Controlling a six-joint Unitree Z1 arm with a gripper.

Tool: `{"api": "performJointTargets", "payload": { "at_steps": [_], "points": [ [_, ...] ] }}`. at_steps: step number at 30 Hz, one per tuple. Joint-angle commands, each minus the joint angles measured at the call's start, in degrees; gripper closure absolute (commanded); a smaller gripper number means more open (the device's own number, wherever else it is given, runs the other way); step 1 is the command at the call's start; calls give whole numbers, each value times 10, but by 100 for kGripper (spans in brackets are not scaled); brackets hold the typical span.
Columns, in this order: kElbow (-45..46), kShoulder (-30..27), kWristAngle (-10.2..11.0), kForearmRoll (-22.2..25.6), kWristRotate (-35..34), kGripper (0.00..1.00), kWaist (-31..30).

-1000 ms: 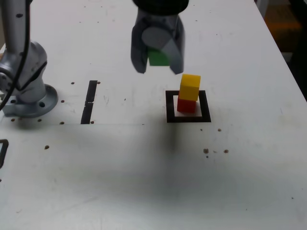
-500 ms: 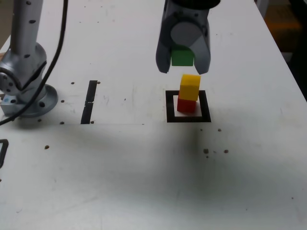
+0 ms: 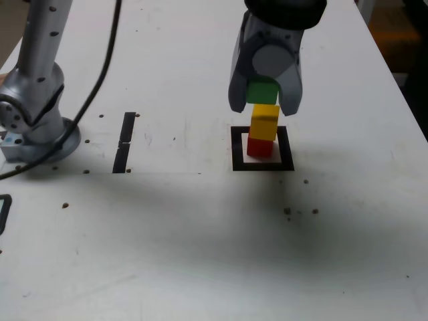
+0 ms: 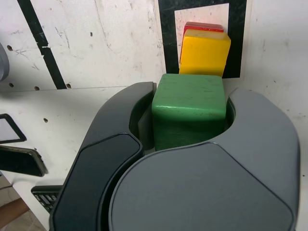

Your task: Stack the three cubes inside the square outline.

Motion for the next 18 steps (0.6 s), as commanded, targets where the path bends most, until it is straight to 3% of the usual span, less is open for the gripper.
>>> {"api": "performJointTargets", "payload": {
  "at_steps": [1,11,18],
  "points": [
    [-2,6,-2,2,3,77,5],
    [5,21,-18,-7,21,74,18],
    [8,39,-30,-14,33,66,22]
  ]
}}
